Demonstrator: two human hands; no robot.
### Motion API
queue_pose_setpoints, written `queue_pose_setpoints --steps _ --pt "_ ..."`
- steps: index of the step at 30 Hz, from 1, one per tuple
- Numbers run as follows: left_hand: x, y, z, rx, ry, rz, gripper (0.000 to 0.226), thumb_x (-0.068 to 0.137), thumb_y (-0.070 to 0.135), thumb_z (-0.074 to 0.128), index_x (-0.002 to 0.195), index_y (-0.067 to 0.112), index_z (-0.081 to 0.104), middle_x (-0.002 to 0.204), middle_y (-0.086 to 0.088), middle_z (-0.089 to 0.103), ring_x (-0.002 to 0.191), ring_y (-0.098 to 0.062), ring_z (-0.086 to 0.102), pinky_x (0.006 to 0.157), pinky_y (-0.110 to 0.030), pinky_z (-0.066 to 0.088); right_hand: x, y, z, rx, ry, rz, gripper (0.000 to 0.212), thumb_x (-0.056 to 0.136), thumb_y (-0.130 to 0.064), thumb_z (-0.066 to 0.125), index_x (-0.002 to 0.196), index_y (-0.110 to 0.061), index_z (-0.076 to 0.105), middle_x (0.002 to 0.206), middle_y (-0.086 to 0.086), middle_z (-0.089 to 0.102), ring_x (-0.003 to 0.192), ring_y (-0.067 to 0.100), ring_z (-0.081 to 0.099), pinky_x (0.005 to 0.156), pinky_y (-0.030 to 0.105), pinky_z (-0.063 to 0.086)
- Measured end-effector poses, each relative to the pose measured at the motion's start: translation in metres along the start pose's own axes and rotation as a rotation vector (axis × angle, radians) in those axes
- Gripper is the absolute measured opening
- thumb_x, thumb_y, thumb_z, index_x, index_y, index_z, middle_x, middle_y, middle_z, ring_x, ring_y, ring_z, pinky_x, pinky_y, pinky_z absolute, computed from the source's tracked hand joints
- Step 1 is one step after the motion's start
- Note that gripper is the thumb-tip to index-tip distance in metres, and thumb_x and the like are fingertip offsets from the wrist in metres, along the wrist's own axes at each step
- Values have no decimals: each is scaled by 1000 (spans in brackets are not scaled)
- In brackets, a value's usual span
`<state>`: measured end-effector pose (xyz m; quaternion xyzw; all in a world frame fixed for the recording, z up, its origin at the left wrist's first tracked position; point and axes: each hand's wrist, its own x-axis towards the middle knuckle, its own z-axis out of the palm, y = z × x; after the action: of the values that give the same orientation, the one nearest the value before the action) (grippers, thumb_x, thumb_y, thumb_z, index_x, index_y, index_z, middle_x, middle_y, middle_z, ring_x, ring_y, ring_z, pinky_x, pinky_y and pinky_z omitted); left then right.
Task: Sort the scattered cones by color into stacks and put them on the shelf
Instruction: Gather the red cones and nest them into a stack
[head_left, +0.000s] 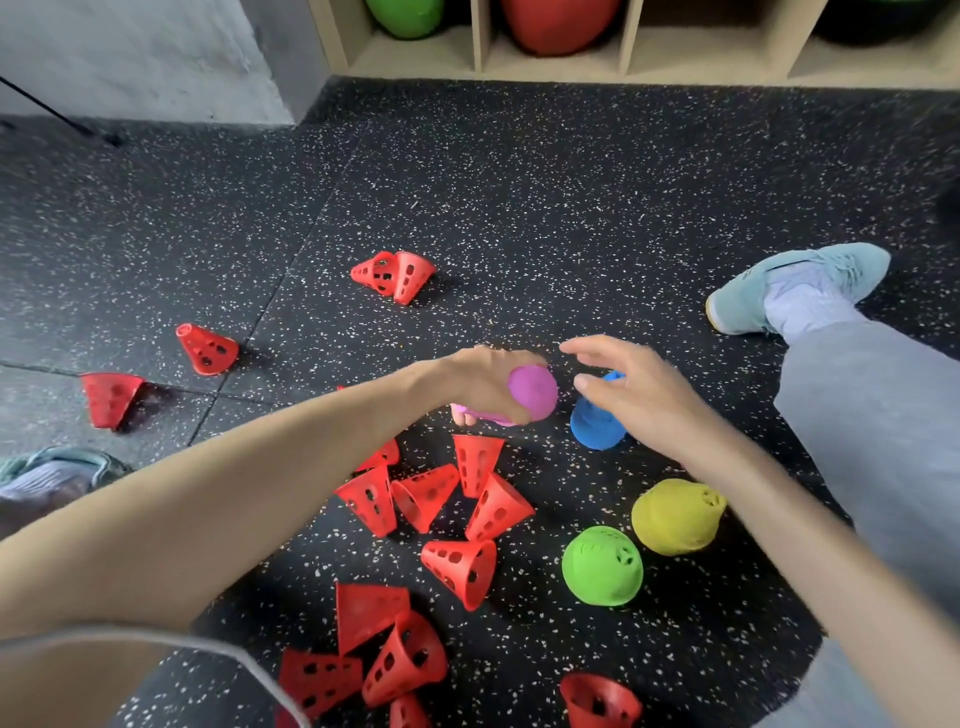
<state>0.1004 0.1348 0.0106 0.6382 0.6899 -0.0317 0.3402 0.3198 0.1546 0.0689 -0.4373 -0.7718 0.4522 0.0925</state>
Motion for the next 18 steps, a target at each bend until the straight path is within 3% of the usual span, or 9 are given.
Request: queue_pose_setpoints --steps 1,4,8,14,18 --pt "4 0 0 35 -24 13 81 84 43 77 153 43 34 131 2 60 94 -13 61 77 -24 52 2 1 -11 -75 -20 -11 43 100 -22 57 138 -41 57 143 -8 57 119 11 59 95 29 37" --pt "13 2 3 48 -48 46 76 85 43 78 151 40 40 122 9 57 88 -3 56 71 -18 43 5 8 -41 -208 -63 -28 43 101 -24 57 138 -45 55 145 -12 55 114 12 64 94 33 42" --pt "29 3 14 145 -28 55 77 83 47 78 150 42 41 127 4 58 101 -15 59 81 -29 50 9 35 -67 -286 -119 -54 41 101 -27 59 137 -46 55 142 -17 56 106 -6 62 85 23 45" --pt "40 9 22 273 6 100 75 81 45 81 147 41 46 125 3 52 106 -18 56 87 -30 48 18 65 -80 -309 -48 -2 33 101 -29 59 131 -43 59 134 -12 61 99 3 64 93 37 48" --pt "41 16 21 334 92 39 96 75 54 84 154 38 32 136 -4 42 105 -28 62 84 -45 59 22 68 -79 -351 -39 -1 35 101 -29 59 134 -39 60 132 -10 62 98 9 64 95 39 49"
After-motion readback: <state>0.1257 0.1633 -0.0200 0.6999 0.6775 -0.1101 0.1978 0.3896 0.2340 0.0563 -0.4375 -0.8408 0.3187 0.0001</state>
